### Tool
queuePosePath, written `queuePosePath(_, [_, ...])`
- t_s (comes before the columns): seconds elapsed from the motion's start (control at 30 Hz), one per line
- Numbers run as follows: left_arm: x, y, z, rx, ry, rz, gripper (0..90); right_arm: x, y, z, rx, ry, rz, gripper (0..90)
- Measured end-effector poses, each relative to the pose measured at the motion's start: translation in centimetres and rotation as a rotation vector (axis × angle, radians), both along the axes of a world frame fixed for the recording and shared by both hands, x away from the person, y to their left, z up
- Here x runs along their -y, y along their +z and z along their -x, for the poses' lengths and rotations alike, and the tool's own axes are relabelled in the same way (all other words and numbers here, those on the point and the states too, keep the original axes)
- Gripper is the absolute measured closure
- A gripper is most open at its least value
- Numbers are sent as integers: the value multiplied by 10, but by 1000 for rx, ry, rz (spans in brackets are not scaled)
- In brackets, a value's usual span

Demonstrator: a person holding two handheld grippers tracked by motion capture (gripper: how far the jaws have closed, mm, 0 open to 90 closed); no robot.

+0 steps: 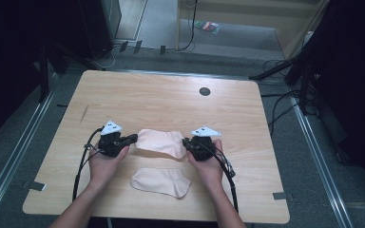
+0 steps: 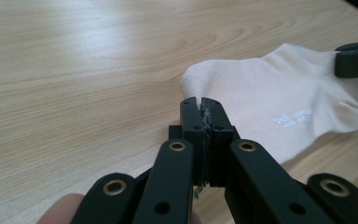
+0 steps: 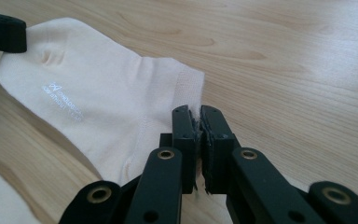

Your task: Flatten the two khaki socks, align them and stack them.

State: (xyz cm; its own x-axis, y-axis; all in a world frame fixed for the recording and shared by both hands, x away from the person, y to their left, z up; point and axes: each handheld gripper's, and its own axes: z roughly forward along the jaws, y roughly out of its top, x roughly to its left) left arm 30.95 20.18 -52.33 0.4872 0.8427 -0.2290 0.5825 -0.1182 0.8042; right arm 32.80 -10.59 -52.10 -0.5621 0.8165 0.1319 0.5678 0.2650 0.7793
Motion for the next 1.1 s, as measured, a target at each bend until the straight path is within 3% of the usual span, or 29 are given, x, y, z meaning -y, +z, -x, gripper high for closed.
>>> queuePosePath(0.13, [-2, 8, 13, 20, -17, 7, 900, 6, 9, 8, -8, 1, -40, 857])
queuePosePath(0.5, [-2, 16, 52, 53, -54, -26, 900, 13, 21, 41, 2, 38, -59, 857])
queuePosePath(0.87, [4, 12, 85, 15, -76, -29, 900, 18, 18, 70, -24, 66, -37, 857])
queuePosePath(1.1, [7, 8, 101, 11, -90, -78, 900, 22, 10, 88, -59, 86, -48, 857])
